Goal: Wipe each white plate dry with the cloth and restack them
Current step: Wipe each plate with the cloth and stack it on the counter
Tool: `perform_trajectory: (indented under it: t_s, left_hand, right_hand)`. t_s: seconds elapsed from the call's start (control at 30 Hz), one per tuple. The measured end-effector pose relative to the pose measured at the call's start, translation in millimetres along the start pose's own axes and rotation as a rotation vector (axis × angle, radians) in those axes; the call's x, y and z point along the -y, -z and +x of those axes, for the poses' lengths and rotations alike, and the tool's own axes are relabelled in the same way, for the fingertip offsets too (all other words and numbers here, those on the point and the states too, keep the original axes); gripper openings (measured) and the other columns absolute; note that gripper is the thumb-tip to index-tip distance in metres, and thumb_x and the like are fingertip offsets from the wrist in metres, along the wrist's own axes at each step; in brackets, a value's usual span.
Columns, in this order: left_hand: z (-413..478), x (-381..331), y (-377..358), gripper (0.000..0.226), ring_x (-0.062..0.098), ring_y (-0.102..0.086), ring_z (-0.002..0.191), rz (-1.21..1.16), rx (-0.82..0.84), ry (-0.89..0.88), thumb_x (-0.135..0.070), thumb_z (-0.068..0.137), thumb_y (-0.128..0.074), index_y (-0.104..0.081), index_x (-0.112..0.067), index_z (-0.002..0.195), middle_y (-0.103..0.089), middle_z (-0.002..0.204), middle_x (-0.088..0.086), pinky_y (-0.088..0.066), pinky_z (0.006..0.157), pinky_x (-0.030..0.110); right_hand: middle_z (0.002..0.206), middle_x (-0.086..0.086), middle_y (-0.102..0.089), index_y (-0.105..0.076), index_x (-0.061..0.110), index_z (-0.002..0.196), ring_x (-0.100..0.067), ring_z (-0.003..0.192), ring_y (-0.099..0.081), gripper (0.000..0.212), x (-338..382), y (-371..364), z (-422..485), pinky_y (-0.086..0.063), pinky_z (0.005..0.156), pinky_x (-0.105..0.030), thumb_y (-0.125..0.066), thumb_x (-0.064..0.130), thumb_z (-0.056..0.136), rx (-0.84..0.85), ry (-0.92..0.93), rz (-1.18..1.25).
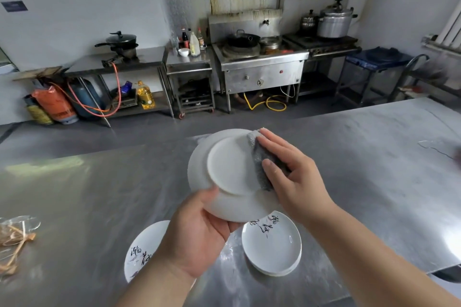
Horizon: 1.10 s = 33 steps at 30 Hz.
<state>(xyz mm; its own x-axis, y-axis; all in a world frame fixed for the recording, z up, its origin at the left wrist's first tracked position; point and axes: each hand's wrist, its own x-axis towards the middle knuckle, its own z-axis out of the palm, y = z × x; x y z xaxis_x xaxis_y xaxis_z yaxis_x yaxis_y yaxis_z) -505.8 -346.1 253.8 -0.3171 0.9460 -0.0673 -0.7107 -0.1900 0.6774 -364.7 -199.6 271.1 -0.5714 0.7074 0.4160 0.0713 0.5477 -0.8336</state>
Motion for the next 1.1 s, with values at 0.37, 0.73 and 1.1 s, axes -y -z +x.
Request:
perform_trajectory:
  t_s: [0.37, 0.73, 1.1]
  left_hand:
    - [9, -4, 9, 0.064, 0.041, -0.057, 0.139, -0.032, -0.112, 0.087, -0.043, 0.101, -0.059, -0.058, 0.002, 0.146, -0.056, 0.15, 0.028, -0.052, 0.109, 0.049]
    - [7, 1, -4, 0.047, 0.044, -0.051, 0.143, -0.004, 0.096, -0.025, -0.026, 0.108, -0.057, -0.054, -0.006, 0.151, -0.051, 0.155, 0.028, -0.052, 0.108, 0.05]
    - [15, -26, 0, 0.057, 0.035, -0.06, 0.136, -0.015, 0.039, 0.029, -0.038, 0.097, -0.065, -0.061, -0.009, 0.146, -0.062, 0.148, 0.019, -0.06, 0.095, 0.05]
  right_hand:
    - [0.166, 0.021, 0.033, 0.007, 0.034, 0.16, -0.017, 0.155, 0.031, 0.092, 8, -63, -75, 0.013, 0.122, -0.023, -0.008, 0.09, 0.089, 0.139, -0.083, -0.234]
    - [0.174, 0.013, -0.004, -0.022, 0.024, 0.164, 0.001, 0.158, -0.004, 0.062, 8, -64, -63, -0.011, 0.124, -0.015, -0.043, 0.028, 0.105, -0.195, -0.098, 0.0]
    - [0.162, 0.014, -0.039, -0.054, 0.019, 0.151, 0.006, 0.149, -0.032, 0.051, 7, -1, 14, -0.025, 0.123, -0.019, -0.052, 0.003, 0.102, 0.002, -0.018, -0.059]
